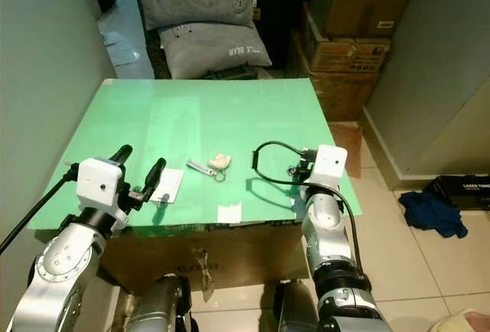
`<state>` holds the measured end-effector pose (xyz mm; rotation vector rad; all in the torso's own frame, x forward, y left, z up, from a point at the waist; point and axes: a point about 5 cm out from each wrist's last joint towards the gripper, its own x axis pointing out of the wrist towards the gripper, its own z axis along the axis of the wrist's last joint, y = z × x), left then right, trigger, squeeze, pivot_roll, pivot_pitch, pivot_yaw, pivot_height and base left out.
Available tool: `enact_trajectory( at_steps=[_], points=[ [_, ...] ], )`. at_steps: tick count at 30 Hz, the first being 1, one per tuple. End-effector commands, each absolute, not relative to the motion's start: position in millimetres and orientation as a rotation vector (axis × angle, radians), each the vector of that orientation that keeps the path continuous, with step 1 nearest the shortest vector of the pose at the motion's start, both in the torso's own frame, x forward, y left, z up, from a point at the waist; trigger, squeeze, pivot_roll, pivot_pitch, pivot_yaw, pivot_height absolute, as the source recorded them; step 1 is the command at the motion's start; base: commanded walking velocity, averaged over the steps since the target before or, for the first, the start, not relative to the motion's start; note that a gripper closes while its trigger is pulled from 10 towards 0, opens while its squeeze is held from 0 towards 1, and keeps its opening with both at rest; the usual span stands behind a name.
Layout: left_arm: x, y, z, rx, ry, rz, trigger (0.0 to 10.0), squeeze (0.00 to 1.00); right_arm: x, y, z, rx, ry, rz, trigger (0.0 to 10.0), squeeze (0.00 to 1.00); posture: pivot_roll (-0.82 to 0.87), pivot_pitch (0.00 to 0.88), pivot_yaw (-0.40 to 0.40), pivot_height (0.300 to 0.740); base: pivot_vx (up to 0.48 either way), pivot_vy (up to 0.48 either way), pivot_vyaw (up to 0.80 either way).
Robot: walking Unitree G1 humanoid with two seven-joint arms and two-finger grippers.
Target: Hang keys on a hook
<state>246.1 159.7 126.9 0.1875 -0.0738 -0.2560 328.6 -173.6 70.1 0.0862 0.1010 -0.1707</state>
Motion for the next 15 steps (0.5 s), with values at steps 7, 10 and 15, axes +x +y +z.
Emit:
enact_trajectory(
  at_steps=[7, 10, 15],
  points=[
    [236.1, 163.2, 130.2, 0.192, -0.061, -0.254, 10.0, 0.0, 331.0, -172.4, 68.7, 0.068, 0.112, -0.176, 10.0, 1.0, 0.15, 0.131, 0.064, 0.646, 0.0, 0.0, 0.0],
    [234.0, 163.7, 130.4, 0.192, -0.055, -0.251, 10.0, 0.0, 330.6, -171.8, 64.0, 0.083, 0.144, -0.177, 10.0, 0.0, 0.15, 0.135, 0.058, 0.646, 0.0, 0.0, 0.0],
    [230.7, 165.0, 130.8, 0.193, -0.049, -0.242, 10.0, 0.0, 330.2, -167.5, 60.1, 0.086, 0.166, -0.156, 10.0, 0.0, 0.16, 0.142, 0.053, 0.646, 0.0, 0.0, 0.0]
  ],
)
